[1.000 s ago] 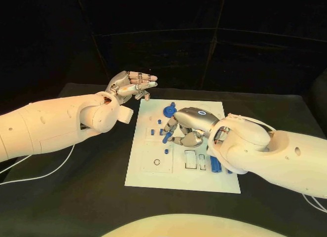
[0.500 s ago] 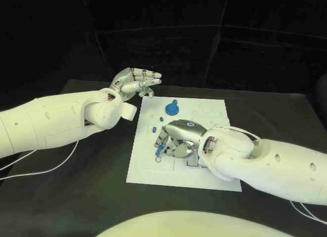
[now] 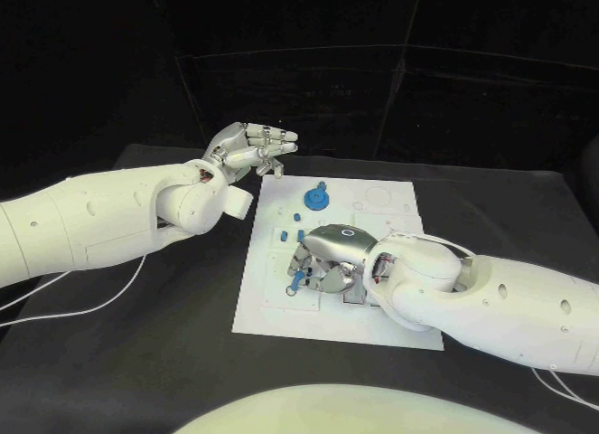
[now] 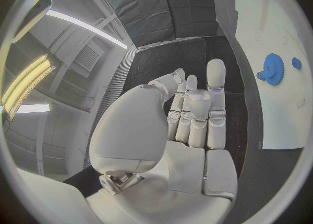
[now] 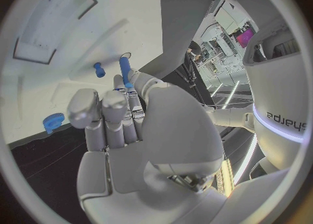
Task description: Assemble the parts on the task board
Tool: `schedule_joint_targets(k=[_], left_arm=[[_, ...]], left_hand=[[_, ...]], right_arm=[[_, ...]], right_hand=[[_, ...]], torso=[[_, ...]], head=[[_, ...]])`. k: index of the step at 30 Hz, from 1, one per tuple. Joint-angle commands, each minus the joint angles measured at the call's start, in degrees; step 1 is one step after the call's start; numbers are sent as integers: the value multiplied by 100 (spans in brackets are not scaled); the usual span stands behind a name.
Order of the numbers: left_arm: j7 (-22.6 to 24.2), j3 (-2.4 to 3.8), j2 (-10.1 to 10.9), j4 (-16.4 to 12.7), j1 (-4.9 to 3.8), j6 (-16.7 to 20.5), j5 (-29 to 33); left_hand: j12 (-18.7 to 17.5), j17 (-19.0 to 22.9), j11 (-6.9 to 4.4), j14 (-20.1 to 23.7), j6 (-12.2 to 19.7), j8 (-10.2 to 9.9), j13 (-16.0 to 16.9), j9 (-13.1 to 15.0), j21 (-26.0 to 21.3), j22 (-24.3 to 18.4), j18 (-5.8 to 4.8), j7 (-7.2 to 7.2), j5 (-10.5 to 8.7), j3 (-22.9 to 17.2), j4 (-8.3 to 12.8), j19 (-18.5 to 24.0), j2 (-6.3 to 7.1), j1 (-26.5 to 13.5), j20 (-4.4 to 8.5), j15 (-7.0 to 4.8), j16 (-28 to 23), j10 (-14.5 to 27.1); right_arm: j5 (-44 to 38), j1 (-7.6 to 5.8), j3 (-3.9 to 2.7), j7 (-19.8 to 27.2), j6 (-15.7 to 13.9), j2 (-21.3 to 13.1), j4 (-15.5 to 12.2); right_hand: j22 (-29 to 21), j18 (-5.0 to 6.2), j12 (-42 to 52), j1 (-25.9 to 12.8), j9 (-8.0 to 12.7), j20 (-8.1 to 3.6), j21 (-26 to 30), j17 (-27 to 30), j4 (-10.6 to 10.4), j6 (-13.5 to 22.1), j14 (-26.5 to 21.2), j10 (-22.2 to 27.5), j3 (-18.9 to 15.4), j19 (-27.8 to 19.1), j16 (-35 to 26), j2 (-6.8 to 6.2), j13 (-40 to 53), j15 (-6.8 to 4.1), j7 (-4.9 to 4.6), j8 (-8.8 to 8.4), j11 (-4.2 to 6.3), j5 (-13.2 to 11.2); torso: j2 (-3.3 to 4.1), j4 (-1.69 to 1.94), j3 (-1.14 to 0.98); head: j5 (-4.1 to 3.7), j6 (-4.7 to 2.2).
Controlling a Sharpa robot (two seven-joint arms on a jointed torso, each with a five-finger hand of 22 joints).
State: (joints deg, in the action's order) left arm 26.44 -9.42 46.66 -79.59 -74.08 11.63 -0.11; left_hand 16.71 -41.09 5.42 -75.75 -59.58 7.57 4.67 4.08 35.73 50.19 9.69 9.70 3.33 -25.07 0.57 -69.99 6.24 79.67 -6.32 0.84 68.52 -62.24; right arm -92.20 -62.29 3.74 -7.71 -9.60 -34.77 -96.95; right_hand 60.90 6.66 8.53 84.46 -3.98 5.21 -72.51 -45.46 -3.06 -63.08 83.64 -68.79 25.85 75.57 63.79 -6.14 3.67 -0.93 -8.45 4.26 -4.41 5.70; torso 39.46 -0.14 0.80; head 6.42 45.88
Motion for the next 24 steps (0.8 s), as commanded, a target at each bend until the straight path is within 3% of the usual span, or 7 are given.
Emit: schedule_joint_targets(k=[1, 18, 24], left_arm=[[20, 4, -10, 0, -9, -75, 16], [11, 4, 0, -5, -9, -72, 16], [9, 4, 1, -9, -10, -74, 16]], left_hand=[[28, 7, 20, 45, 7, 31, 1, -7, -21, -9, 75, 13, 13, 22, -2, 39, -22, -34, -9, -12, -30, 29], [28, 7, 20, 45, 7, 31, 1, -7, -21, -9, 75, 13, 13, 22, -2, 39, -22, -34, -9, -12, -30, 29], [43, 13, 16, 49, 10, 40, 0, -7, -28, -13, 76, 8, 15, 23, 7, 40, -28, -31, -9, -14, -28, 35]], right_arm=[[-110, -2, 5, 22, 209, 27, -7], [-163, 4, 27, -14, 159, 77, 18], [-274, 4, 28, -164, 294, 111, 59]], right_hand=[[5, -42, -27, 1, 4, 15, -21, 4, -3, -21, 5, -27, 36, -8, 17, -46, 6, 34, -35, -19, 1, 26], [11, -43, -31, -10, 2, 16, -26, 3, 2, -29, 4, -36, 43, -7, 19, -48, 8, 34, -32, -16, 3, 30], [6, -41, -37, -28, 1, 17, -23, -2, 2, -32, 4, -41, 46, -12, 23, -52, 8, 34, -32, -16, 2, 30]], torso=[[5, 0, 4], [2, 0, 3], [0, 1, 3]], head=[[-1, 8], [18, 18], [19, 17]])
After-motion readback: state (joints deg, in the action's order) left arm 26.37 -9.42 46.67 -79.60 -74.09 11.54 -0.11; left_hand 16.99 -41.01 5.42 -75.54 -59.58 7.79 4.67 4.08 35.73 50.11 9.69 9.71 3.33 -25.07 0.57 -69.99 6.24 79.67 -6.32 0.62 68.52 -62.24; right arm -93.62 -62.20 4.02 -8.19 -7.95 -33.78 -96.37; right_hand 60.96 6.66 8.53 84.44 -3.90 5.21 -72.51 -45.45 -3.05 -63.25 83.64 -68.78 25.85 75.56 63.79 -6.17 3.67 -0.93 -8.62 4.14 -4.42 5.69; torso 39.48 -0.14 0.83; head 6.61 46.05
